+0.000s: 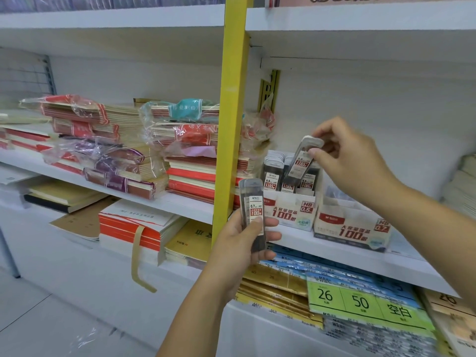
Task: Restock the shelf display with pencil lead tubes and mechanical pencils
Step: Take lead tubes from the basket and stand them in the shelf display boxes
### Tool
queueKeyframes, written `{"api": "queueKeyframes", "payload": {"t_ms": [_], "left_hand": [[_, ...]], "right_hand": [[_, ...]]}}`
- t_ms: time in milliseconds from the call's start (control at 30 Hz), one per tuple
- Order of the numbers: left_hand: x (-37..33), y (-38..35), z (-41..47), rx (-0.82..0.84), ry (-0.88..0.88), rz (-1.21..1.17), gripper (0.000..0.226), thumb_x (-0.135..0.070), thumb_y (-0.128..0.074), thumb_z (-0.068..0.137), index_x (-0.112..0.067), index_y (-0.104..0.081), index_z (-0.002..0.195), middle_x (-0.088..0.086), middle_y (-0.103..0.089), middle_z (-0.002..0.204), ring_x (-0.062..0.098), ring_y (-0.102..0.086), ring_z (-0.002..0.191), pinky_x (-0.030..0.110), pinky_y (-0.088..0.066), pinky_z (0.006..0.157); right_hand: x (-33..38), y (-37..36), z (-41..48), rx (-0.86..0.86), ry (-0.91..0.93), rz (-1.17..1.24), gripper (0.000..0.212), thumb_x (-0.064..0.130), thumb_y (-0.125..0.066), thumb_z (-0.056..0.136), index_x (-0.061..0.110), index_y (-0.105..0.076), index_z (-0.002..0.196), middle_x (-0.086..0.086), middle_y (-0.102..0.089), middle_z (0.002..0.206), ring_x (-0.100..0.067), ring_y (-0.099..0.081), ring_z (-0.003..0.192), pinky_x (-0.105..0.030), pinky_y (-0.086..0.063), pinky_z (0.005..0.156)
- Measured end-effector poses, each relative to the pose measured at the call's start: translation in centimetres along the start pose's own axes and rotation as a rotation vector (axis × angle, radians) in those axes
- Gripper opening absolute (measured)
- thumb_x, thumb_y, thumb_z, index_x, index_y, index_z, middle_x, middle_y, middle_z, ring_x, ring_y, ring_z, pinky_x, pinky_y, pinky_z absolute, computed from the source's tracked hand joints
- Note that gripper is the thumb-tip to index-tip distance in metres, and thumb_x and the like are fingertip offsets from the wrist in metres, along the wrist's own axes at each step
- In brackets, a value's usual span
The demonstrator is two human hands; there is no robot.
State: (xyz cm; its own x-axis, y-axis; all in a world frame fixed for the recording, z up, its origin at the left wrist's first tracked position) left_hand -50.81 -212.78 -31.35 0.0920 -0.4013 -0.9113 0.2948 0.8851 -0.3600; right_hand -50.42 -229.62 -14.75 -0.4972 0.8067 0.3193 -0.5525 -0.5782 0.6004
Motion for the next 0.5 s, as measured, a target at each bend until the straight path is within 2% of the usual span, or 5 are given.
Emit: {"api": "queueKeyframes", "payload": {"t_ms": [100,233,333,433,500], "left_hand": [[-0.1,0.1,0.0,0.023,-0.007,0.013,0.024,-0.021,-0.051,0.104,-0.028,-0.060,0.125,-0.001,-0.077,0.107,0.019,-0.075,0.097,0.027,-0.058,0.064],[-0.2,0.2,0.0,0.047,-0.003,0.035,0.027,-0.023,-0.054,0.102,-0.028,-0.058,0.128,-0.001,-0.077,0.110,0.019,-0.075,0.099,0.025,-0.059,0.061],[-0.3,0.2,-0.1,0.062,-0.006,0.043,0.028,-0.024,-0.055,0.102,-0.028,-0.058,0.129,0.000,-0.076,0.112,0.021,-0.075,0.100,0.025,-0.060,0.060],[-0.4,0.3,-0.2,0.068,-0.013,0.043,0.027,-0.024,-0.056,0.101,-0.028,-0.059,0.127,0.000,-0.077,0.112,0.021,-0.075,0.100,0.025,-0.060,0.061],[-0.5,0.2,-0.2,0.076,-0.017,0.048,0.026,-0.025,-0.057,0.100,-0.029,-0.060,0.126,0.000,-0.077,0.111,0.021,-0.075,0.100,0.025,-0.060,0.061]], "right_hand": [[-1.2,-2.1,1.0,0.098,-0.036,-0.087,0.018,0.019,-0.066,0.090,0.025,-0.056,0.103,0.010,-0.062,0.097,-0.004,-0.059,0.086,-0.025,-0.051,0.075],[-2.3,-3.5,2.1,0.143,-0.061,-0.187,0.016,0.027,-0.069,0.087,0.025,-0.062,0.102,0.006,-0.054,0.102,-0.008,-0.055,0.086,-0.026,-0.045,0.074],[-2.4,-4.1,1.9,0.179,-0.003,-0.348,0.021,0.029,-0.069,0.087,0.021,-0.068,0.107,0.004,-0.047,0.101,-0.014,-0.049,0.096,-0.033,-0.045,0.080],[-2.0,-3.8,1.5,0.154,0.033,-0.437,0.028,0.030,-0.064,0.091,0.020,-0.068,0.116,0.004,-0.047,0.102,-0.013,-0.043,0.099,-0.031,-0.041,0.080],[-1.3,-3.2,0.7,0.110,0.030,-0.355,0.027,0.029,-0.058,0.094,0.022,-0.066,0.120,0.007,-0.049,0.101,-0.009,-0.045,0.093,-0.025,-0.038,0.078]]}}
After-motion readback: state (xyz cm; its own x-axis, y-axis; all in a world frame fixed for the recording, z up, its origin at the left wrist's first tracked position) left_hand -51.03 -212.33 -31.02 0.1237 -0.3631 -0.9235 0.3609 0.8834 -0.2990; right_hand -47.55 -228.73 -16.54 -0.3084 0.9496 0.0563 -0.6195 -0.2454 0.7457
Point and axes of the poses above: each hand's wrist, its own z-axis towards the middle knuckle, its own y-axis out of the back of the hand, x = y × z, the point moved 6 cm from there along z, towards the middle knuckle
